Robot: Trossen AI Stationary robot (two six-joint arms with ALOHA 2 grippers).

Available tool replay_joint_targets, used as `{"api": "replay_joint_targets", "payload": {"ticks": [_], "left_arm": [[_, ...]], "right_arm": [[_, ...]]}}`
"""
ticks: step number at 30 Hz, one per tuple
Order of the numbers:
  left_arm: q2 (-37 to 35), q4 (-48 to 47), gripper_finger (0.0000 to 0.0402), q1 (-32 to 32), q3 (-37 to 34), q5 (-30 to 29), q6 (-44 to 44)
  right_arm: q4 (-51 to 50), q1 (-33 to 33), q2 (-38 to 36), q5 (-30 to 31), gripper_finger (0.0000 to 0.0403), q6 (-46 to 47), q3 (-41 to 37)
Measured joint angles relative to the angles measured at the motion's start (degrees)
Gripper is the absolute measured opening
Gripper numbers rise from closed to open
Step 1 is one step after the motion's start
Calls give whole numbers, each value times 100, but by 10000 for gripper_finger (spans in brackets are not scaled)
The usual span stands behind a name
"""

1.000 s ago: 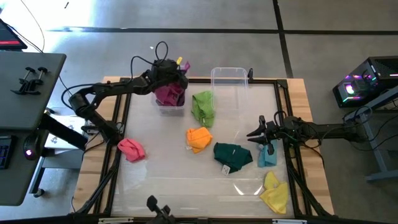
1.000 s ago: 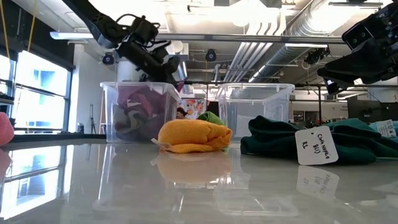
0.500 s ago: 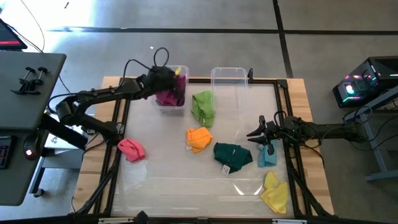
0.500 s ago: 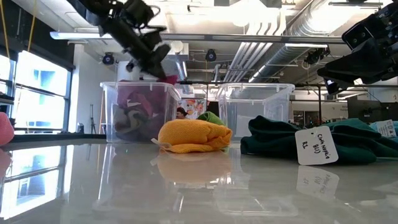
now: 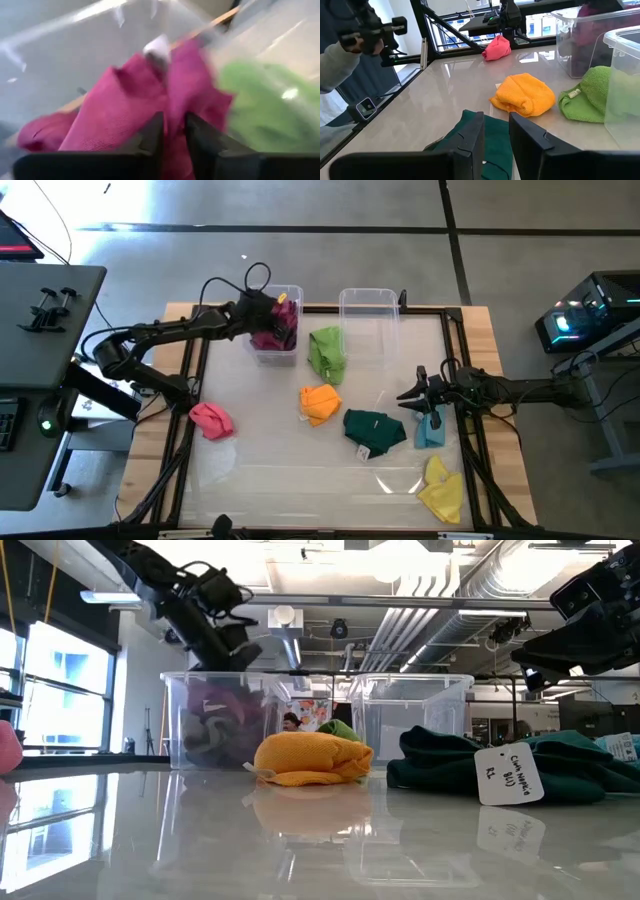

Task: Sort towels by color in basket
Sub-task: Put the dark pink microfiber cloth into the left transparent bin, then put the light blue microfiber cloth into the right transparent bin

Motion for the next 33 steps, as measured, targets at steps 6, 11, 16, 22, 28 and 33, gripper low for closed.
{"api": "replay_joint_targets", "payload": {"ticks": [6, 11, 16, 22, 28, 33], "left_arm": [[-361, -46, 130, -145, 313, 606, 42], [-753, 64, 133, -801, 262, 124, 211], [-785, 984, 127, -1855, -250, -842, 631], [-755, 3887, 127, -2835, -1393, -914, 1378], [-445, 6068, 127, -3250, -2318, -775, 1801], [-292, 6197, 127, -3501, -2447, -725, 2048]], "right_arm": [[1, 0, 0, 0, 82, 0, 0], [2, -2, 2, 4, 82, 0, 2], [0, -2, 1, 4, 82, -1, 1], [1, 0, 0, 8, 82, -2, 0], [292, -2, 2, -12, 82, 892, 2], [925, 0, 17, 549, 82, 2654, 5]]}}
